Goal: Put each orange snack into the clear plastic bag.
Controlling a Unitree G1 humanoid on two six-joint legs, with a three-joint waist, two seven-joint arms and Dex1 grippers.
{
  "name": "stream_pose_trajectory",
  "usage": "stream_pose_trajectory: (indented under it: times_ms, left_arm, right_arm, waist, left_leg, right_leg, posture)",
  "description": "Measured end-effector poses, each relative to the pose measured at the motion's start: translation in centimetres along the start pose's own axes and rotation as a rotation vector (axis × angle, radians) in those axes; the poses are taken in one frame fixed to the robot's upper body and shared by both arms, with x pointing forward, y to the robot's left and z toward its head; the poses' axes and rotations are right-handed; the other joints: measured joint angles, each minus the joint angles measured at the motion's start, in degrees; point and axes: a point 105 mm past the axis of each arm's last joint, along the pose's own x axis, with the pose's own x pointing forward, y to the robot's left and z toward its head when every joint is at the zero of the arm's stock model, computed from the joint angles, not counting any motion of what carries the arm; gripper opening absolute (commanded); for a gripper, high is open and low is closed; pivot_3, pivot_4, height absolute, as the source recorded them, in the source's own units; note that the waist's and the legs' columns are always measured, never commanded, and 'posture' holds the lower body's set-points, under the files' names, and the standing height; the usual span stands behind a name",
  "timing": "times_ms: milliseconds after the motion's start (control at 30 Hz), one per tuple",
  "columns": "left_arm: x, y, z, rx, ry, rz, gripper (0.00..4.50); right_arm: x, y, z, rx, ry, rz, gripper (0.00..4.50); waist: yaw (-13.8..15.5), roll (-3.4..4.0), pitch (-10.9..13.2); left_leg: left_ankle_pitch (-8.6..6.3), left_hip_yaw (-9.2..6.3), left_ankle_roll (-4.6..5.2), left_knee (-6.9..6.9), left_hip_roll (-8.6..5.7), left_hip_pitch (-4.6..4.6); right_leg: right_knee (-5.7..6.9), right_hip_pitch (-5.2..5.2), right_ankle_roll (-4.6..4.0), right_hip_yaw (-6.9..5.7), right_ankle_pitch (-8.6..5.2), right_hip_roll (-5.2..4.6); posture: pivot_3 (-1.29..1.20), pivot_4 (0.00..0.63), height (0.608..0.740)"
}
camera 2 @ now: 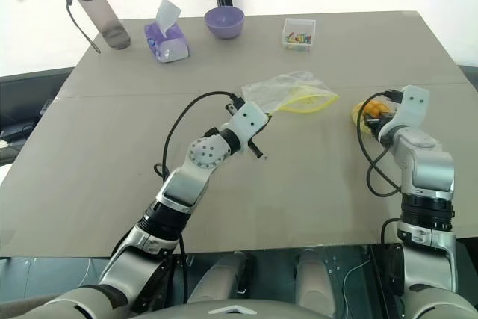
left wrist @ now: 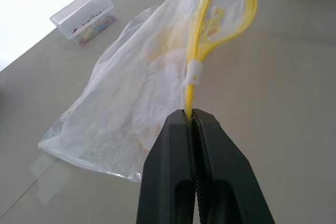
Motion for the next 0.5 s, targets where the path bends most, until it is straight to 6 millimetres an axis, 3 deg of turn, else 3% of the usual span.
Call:
stream_pose_trajectory:
  times_ms: [200, 367, 500]
  left_arm:
    - [0.0, 0.0, 0.1, 0.003, -0.003, -0.002, 0.00]
    - [0.1, -0.1, 0.1, 0.003, -0.005, -0.004, 0.00]
    - [0.1, 0.0, 0.1, 0.006, -0.005, -0.003, 0.00]
  right_arm:
    - [-0.5, 0.9, -0.1, -0.077, -0.023, 0.093, 0.16]
    - [-2.1, 4.2, 1.0, -0.047, -0.092, 0.350, 0.16]
    - [-3.8, 5.6, 2.3, -0.056, -0.132, 0.502, 0.16]
  waist:
    - [0.0, 0.00, 0.0]
    - [-0.1, -0.01, 0.0]
    - [0.2, -0.02, 0.0]
  left_leg:
    - [0.00, 0.01, 0.00, 0.00, 0.00, 0.00]
    - [0.00, 0.00, 0.01, -0.01, 0.01, -0.01]
    - [-0.01, -0.02, 0.01, 0.00, 0.00, -0.01]
  right_leg:
    - [-0.02, 0.00, 0.00, 0.00, 0.00, 0.00]
    - [-0.02, 0.00, 0.00, 0.00, 0.00, 0.01]
    - [-0.06, 0.03, 0.01, -0.02, 0.00, 0.01]
  posture:
    - [0.00, 0.150, 0.740]
    - [0.00, 0.150, 0.740]
    - [0.00, 0.150, 0.740]
